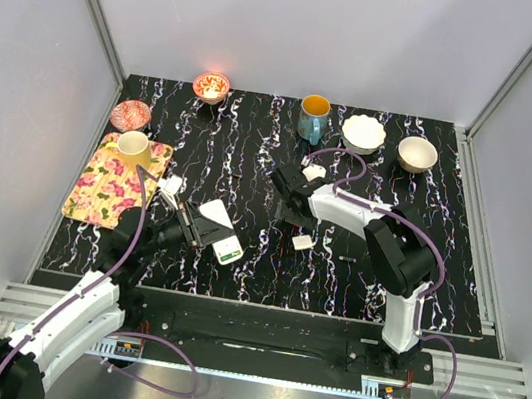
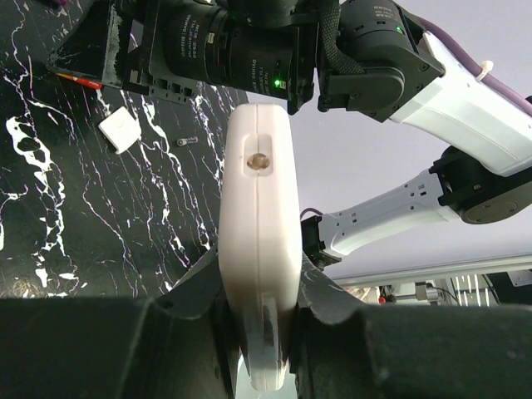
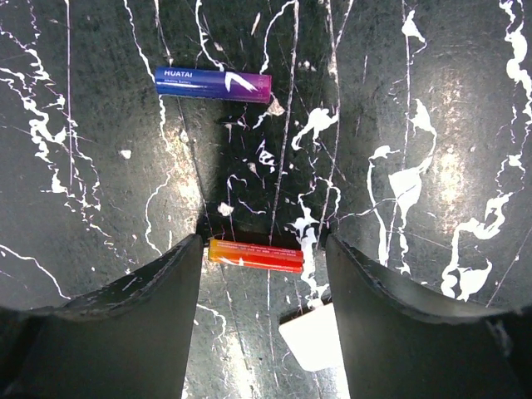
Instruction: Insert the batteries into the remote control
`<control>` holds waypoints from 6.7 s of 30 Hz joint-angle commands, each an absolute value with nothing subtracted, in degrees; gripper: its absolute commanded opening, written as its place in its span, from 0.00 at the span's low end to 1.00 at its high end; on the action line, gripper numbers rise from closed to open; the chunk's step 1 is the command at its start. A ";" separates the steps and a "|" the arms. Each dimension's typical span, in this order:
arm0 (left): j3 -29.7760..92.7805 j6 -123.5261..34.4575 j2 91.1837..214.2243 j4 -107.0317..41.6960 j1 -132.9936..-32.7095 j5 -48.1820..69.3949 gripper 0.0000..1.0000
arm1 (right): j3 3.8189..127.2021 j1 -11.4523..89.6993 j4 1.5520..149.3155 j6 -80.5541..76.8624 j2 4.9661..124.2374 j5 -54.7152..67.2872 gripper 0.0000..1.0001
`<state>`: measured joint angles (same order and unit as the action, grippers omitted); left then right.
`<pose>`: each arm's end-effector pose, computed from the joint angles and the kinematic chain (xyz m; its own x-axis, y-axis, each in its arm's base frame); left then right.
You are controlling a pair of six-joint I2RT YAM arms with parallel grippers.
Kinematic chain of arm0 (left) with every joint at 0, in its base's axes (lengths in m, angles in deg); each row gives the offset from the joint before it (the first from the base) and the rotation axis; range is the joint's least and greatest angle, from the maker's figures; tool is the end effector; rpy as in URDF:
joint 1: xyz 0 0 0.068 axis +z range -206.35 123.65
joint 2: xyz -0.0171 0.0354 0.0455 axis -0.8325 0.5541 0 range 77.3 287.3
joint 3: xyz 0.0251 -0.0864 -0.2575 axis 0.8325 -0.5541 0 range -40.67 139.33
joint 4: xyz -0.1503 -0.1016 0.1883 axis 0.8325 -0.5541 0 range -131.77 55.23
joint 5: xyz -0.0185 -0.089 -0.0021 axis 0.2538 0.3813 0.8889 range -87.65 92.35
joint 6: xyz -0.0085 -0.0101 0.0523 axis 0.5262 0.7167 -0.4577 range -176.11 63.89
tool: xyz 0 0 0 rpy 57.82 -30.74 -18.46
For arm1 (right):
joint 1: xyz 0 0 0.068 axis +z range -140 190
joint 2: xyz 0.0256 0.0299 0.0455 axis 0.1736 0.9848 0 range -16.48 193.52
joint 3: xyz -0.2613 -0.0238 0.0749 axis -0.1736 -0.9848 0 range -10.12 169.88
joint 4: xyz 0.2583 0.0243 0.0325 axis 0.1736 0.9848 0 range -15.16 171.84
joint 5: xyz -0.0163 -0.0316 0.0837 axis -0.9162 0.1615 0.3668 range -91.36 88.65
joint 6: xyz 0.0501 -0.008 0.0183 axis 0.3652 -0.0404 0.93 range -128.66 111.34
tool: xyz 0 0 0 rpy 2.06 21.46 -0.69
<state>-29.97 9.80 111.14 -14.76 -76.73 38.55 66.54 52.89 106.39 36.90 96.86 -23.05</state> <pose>0.1354 -0.0727 0.2137 -0.7822 -0.4953 -0.3780 0.2935 0.2423 -0.9248 0.2997 0.2603 0.1583 -0.8561 0.1101 -0.5049 0.1133 0.9933 0.0245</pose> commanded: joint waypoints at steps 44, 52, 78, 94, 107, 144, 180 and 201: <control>-29.07 24.65 147.14 39.47 -82.27 33.55 0.00 | 79.33 66.32 140.05 10.24 67.97 -32.64 0.00; -28.63 26.24 157.45 58.39 -84.48 29.86 0.00 | 91.38 74.85 145.24 8.57 75.09 -35.37 0.00; -25.90 24.31 155.08 60.59 -87.38 27.04 0.00 | 97.11 80.57 145.42 7.95 84.60 -31.42 0.00; -25.81 25.45 154.73 60.59 -88.08 25.90 0.00 | 94.29 80.75 143.66 9.53 85.82 -29.74 0.00; -25.99 25.80 154.38 60.59 -88.08 25.90 0.00 | 93.68 80.66 143.22 9.53 87.14 -30.79 0.00; -26.69 25.45 153.59 60.59 -88.52 25.55 0.00 | 92.97 77.41 139.61 11.20 86.88 -29.04 0.04; -26.96 25.27 154.20 60.59 -88.61 25.20 0.00 | 94.64 77.41 140.49 11.11 85.04 -29.92 0.51; -26.87 25.10 154.73 60.59 -88.52 25.11 0.00 | 97.28 77.41 141.72 11.47 83.72 -29.83 0.63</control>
